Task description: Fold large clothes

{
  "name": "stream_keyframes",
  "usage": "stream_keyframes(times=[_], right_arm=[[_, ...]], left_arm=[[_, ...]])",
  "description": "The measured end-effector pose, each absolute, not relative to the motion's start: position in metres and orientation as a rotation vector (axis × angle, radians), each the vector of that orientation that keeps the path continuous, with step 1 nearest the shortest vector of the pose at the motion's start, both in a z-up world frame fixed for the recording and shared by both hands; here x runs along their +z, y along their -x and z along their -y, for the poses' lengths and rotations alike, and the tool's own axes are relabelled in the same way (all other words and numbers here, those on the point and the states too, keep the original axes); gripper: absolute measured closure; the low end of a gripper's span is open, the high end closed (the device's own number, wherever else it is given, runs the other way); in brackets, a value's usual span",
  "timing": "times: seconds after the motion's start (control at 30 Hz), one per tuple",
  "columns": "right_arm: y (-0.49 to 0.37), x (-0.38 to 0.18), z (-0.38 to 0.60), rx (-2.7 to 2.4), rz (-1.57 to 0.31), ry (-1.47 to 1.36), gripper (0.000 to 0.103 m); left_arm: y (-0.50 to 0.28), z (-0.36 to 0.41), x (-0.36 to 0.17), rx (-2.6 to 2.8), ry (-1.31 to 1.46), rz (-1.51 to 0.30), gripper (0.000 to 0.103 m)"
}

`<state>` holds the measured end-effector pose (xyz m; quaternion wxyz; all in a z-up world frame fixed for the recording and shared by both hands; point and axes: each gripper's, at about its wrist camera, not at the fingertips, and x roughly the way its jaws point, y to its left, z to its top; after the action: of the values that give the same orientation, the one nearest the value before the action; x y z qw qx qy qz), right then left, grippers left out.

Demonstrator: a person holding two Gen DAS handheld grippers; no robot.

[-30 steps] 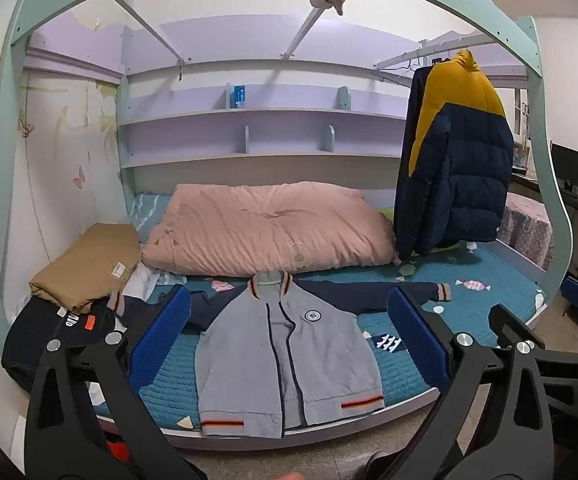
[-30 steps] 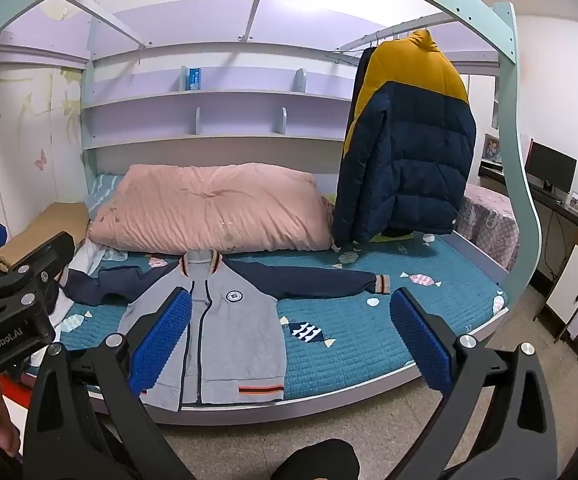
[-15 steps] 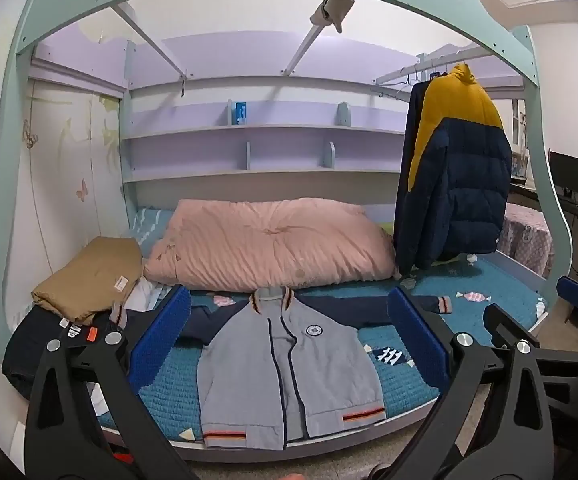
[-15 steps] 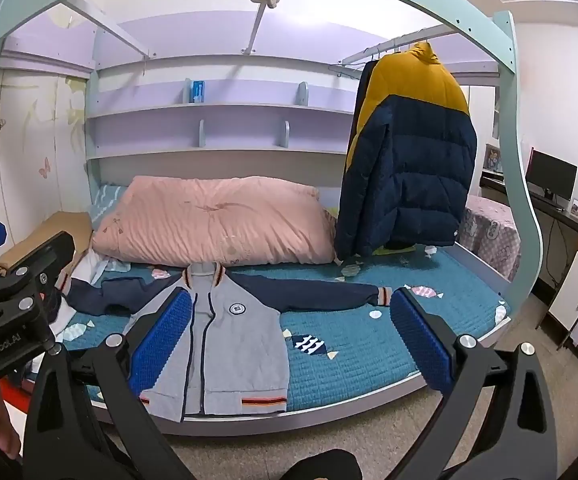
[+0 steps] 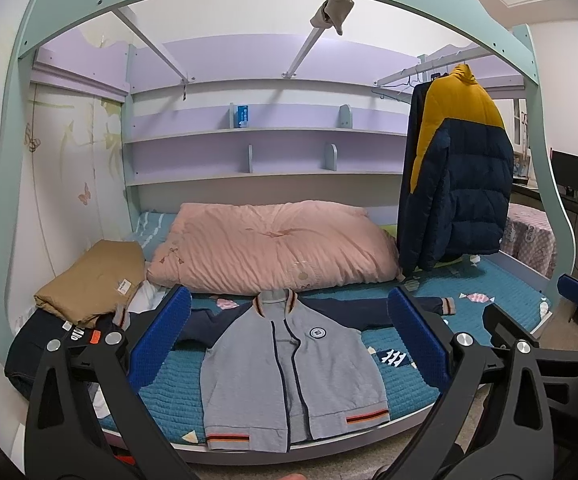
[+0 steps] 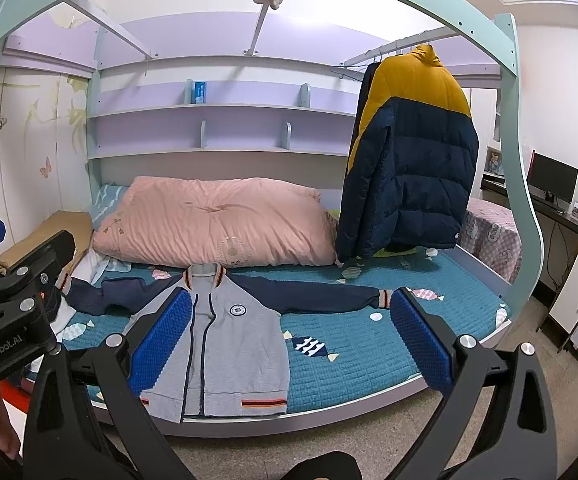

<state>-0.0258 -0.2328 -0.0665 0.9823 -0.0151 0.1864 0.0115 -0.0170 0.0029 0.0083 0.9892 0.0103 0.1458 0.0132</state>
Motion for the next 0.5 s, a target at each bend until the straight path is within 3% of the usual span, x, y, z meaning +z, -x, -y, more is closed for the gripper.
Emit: stream_keyframes(times=[0.5], right_arm=[[0.0257, -0.0662, 0.2308, 0.023, -0.376, 0.032, 0.007]], left_arm=[[0.0167, -0.0031, 0.0089, 0.027, -0.021, -0.294, 0.004]])
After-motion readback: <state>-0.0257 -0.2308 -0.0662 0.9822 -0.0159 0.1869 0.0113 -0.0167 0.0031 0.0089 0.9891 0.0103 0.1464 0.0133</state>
